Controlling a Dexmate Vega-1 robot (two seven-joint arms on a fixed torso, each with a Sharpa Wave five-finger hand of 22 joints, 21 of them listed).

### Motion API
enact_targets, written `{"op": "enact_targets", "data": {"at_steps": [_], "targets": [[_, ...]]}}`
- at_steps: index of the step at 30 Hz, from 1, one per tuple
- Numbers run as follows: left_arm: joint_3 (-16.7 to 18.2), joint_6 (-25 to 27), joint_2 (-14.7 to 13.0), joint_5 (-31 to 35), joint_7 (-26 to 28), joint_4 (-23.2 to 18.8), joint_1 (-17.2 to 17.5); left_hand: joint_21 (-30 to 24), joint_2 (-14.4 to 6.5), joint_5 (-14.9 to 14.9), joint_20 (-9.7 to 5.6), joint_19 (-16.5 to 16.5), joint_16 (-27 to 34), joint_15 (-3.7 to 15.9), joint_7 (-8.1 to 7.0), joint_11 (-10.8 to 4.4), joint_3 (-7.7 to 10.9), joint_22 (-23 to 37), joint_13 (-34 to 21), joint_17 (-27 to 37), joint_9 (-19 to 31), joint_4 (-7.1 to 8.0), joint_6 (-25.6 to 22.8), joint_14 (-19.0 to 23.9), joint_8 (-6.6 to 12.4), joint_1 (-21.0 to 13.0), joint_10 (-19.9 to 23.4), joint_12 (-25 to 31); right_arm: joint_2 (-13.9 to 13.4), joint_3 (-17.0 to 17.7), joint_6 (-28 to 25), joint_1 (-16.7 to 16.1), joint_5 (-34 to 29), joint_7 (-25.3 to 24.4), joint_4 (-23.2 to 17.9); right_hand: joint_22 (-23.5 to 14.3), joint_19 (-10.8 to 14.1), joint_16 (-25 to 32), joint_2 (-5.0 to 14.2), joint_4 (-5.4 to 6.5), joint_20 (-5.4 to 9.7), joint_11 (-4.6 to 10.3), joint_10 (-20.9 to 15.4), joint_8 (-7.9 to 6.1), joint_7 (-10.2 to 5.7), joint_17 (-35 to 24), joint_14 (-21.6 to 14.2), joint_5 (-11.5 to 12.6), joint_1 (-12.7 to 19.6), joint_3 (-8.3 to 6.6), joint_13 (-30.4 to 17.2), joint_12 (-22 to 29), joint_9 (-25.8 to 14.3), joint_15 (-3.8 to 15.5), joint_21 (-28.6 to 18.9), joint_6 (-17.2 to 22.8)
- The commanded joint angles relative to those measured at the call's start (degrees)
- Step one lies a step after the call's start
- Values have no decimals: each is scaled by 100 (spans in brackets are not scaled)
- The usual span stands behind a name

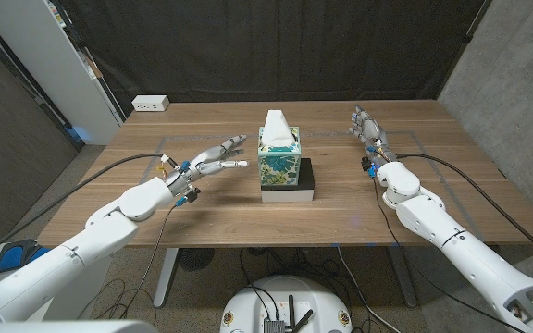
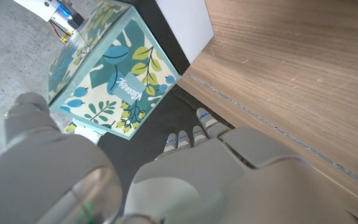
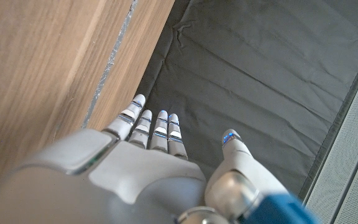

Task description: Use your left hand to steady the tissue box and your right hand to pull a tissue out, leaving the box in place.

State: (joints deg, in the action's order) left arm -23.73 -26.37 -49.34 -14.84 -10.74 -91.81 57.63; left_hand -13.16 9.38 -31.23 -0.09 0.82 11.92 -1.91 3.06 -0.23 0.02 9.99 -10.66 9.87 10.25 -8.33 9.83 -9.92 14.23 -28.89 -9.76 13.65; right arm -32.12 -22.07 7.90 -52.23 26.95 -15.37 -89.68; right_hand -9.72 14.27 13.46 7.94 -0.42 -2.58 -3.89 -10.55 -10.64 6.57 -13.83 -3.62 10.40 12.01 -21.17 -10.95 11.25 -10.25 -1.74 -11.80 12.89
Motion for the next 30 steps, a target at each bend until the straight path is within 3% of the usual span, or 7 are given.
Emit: {"op": "enact_targets", "data": {"at_steps": [1,23,30], "targets": [[-238,-117,148,-88,-421,300,-424,-23,-8,-52,0,53,11,19,-10,-60,-30,12,3,9,17,-13,1197,-261,26,-94,-893,30,-57,-8,-60,-62,-116,-49,-178,-16,46,-2,16,-34,12,-1,-66,-52,-24,3,-37,-12,51,-20,-5,17,-14,25,29,47],[-603,-418,504,-233,-1065,930,-1032,-12,-38,-69,49,183,-5,57,-74,-114,-123,14,1,10,20,-17,1102,-74,7,-232,-747,12,-32,7,-90,-95,-237,-178,-237,-16,49,0,22,-79,15,-22,-98,-54,-14,13,-65,-22,60,-28,-6,21,-15,19,39,75],[-724,-491,632,-282,-1286,1120,-1223,-56,-58,-81,48,459,24,172,-171,-149,-220,19,-1,10,28,-15,1000,245,-4,-371,-526,20,-36,48,-57,-161,-252,-239,-277,-16,49,-1,22,-88,14,-18,-102,-53,-9,14,-65,-24,57,-27,-6,20,-15,6,42,82]]}}
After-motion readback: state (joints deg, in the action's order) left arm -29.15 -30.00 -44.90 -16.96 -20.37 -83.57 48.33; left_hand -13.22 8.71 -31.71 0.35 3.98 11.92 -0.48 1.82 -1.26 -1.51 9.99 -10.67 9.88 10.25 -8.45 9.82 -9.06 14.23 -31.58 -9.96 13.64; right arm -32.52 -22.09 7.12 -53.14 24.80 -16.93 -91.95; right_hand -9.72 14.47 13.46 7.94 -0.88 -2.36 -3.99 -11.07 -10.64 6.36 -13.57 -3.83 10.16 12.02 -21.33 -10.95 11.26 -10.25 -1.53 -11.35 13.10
